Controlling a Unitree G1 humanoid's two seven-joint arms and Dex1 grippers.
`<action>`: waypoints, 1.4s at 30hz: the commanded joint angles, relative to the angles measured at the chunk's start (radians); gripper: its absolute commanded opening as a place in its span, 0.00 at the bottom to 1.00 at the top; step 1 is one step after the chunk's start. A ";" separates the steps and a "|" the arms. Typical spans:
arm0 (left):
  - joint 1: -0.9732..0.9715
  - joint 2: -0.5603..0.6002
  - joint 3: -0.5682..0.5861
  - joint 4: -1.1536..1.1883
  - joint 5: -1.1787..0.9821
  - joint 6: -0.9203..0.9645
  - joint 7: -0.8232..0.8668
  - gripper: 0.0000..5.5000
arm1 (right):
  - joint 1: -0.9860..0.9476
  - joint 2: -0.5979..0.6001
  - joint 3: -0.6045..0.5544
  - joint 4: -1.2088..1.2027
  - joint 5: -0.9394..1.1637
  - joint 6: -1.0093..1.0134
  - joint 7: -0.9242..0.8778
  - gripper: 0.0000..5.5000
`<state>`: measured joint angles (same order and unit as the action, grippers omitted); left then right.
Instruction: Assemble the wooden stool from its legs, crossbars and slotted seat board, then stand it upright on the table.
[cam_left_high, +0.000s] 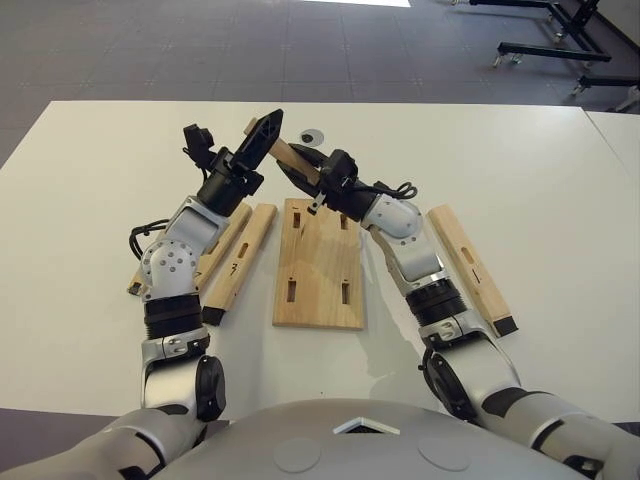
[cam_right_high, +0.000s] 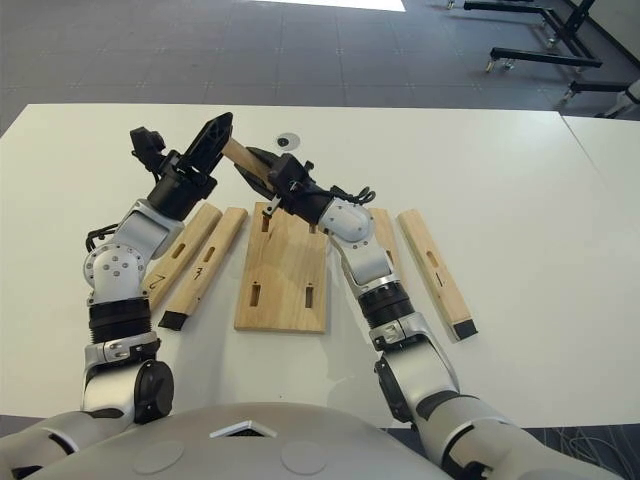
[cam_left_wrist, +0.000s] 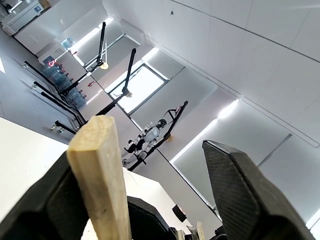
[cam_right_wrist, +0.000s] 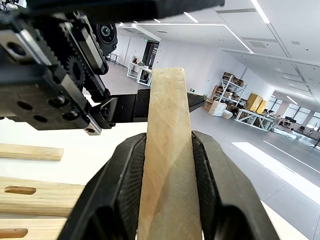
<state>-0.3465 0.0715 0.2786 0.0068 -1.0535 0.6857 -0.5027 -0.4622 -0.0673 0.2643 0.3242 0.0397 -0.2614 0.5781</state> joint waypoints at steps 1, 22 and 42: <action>0.020 0.006 -0.015 -0.009 0.018 0.004 0.001 0.50 | 0.001 -0.007 -0.007 -0.017 0.009 0.023 0.011 0.23; 0.021 0.010 -0.026 0.022 0.047 0.005 -0.007 0.07 | -0.001 -0.005 0.003 -0.028 0.009 0.031 0.031 0.23; -0.007 0.062 -0.038 0.109 0.275 -0.177 -0.015 0.07 | 0.050 -0.061 -0.040 -0.164 0.148 0.268 0.129 0.62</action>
<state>-0.3283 0.1121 0.2240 0.0988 -0.8094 0.5421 -0.5353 -0.4109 -0.1078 0.2346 0.1826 0.1694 -0.0281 0.6846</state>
